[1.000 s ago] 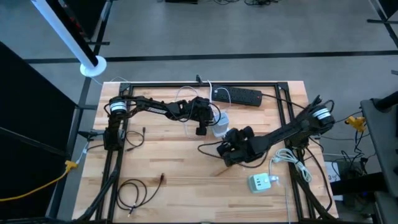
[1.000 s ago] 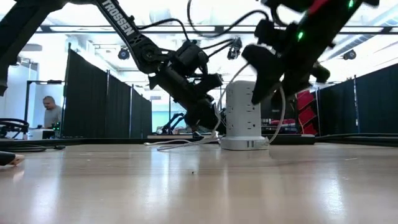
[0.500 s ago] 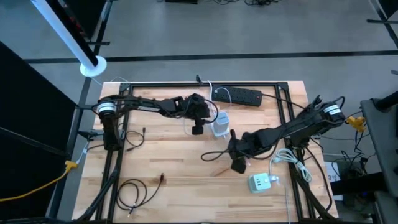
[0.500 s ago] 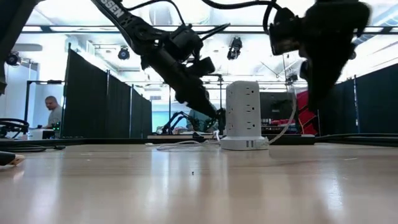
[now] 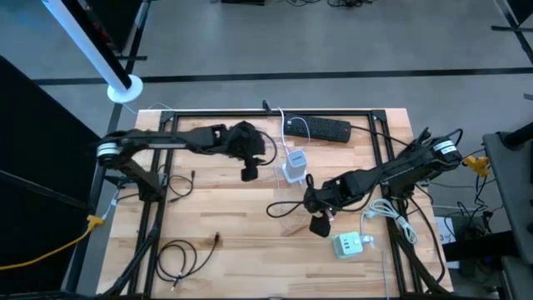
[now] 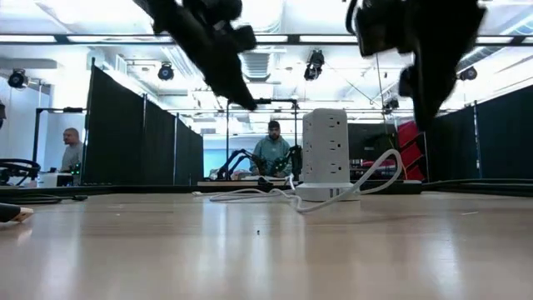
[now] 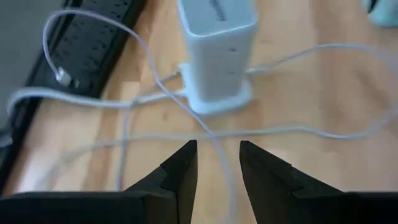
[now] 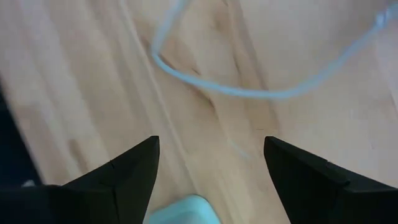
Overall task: Insert USB
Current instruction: Insert the bottom black charger cable into the top white outlet extension
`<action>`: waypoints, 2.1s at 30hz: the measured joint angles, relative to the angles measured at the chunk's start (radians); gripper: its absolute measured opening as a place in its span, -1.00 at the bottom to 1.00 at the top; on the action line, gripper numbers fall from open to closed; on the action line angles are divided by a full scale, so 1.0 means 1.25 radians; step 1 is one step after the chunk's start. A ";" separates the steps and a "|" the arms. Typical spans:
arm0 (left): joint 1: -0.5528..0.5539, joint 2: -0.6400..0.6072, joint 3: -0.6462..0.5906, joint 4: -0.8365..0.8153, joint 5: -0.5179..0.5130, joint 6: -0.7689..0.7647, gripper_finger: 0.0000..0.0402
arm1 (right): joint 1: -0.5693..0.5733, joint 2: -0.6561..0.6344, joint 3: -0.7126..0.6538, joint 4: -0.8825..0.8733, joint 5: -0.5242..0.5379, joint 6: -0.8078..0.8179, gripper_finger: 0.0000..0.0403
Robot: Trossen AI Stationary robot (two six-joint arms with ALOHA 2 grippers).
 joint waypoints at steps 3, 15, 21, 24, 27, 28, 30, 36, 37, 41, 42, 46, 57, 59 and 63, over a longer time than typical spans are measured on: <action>-0.066 -0.061 0.000 -0.115 -0.001 -0.126 -0.45 | 0.000 0.000 0.049 0.002 0.001 -0.019 0.36; -0.586 -0.114 -0.067 -0.191 -0.241 -0.814 -0.45 | 0.004 0.000 0.171 0.057 0.050 -0.119 0.19; -0.752 -0.028 -0.078 -0.189 -0.334 -1.076 -0.45 | 0.021 0.004 0.171 0.075 0.070 -0.131 0.11; -0.775 0.035 -0.078 -0.179 -0.334 -1.087 -0.44 | 0.036 0.006 0.170 0.074 0.102 -0.131 0.09; -0.775 0.095 -0.078 -0.179 -0.322 -1.090 -0.36 | 0.054 0.006 0.170 0.075 0.131 -0.130 0.08; -0.774 0.113 -0.078 -0.179 -0.309 -1.091 -0.31 | 0.061 0.006 0.170 0.074 0.138 -0.130 0.09; -0.769 0.145 -0.078 -0.179 -0.286 -1.095 -0.18 | 0.074 0.006 0.170 0.074 0.149 -0.127 0.11; -0.763 0.203 -0.078 -0.217 -0.241 -1.203 0.26 | 0.106 0.006 0.169 0.071 0.195 -0.101 0.15; -0.760 0.210 -0.078 -0.233 -0.236 -1.233 0.31 | 0.111 0.006 0.169 0.071 0.210 -0.101 0.15; -0.748 0.246 -0.078 -0.272 -0.226 -1.320 0.37 | 0.120 0.006 0.169 0.071 0.268 -0.101 0.12; -0.744 0.256 -0.078 -0.273 -0.223 -1.331 0.37 | 0.120 0.006 0.169 0.071 0.273 -0.101 0.11; -0.731 0.284 -0.078 -0.247 -0.209 -1.335 0.36 | 0.121 0.006 0.169 0.071 0.275 -0.102 0.07; -0.711 0.268 -0.077 -0.271 -0.221 -1.318 -0.90 | 0.121 0.005 0.168 0.073 0.300 -0.121 0.06; -0.705 0.241 -0.075 -0.278 -0.281 -1.304 -0.90 | 0.121 -0.002 0.168 0.082 0.301 -0.128 0.05; -0.696 0.164 -0.066 -0.269 -0.483 -1.192 -0.90 | 0.121 -0.027 0.168 0.111 0.320 -0.157 0.03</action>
